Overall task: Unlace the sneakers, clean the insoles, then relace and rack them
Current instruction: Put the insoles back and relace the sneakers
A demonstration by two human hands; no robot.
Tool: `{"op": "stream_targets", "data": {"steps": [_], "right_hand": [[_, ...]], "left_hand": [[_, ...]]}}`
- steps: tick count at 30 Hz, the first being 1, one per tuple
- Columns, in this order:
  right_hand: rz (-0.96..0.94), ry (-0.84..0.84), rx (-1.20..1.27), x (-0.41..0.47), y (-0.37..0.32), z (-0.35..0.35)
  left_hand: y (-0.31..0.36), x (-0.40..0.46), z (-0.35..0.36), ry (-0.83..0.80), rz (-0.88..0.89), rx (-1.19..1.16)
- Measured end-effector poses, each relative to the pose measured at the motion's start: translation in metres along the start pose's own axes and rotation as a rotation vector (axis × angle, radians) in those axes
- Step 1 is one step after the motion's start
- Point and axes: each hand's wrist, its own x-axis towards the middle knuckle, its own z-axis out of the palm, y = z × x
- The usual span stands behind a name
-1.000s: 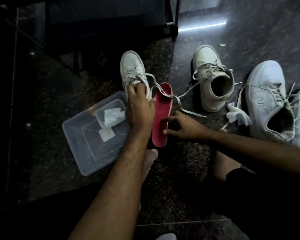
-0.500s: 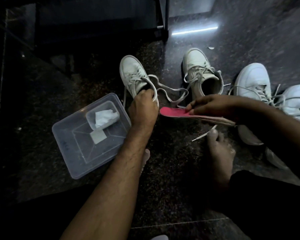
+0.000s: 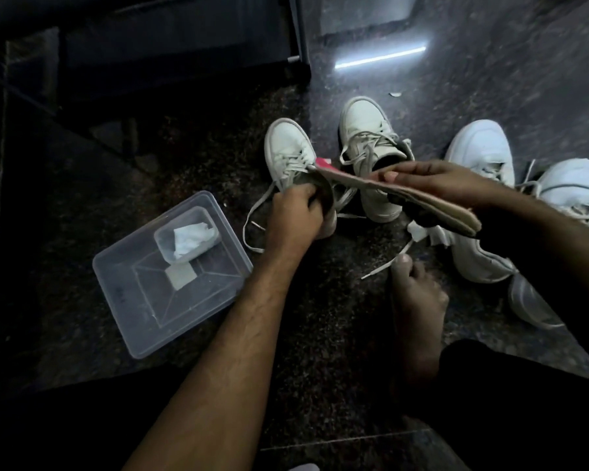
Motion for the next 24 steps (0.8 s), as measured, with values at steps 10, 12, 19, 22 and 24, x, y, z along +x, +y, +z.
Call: {"op": "stream_targets", "data": {"steps": [10, 12, 19, 22, 24], "right_hand": [[-0.042, -0.205, -0.554, -0.030, -0.026, 0.005], [-0.035, -0.270, -0.500, -0.029, -0.029, 0.014], [-0.026, -0.200, -0.148, -0.020, -0.007, 0.022], [-0.150, -0.284, -0.212, -0.021, -0.001, 0.018], [-0.220, -0.262, -0.234, -0.020, 0.004, 0.021]], "left_hand": [[-0.014, 0.006, -0.004, 0.177, 0.078, 0.363], [-0.014, 0.015, -0.005, 0.138, 0.053, 0.392], [-0.012, 0.042, -0.005, 0.078, 0.048, 0.565], [-0.011, 0.042, -0.002, 0.050, 0.025, 0.528], [-0.012, 0.039, 0.000, 0.068, 0.039, 0.516]]}}
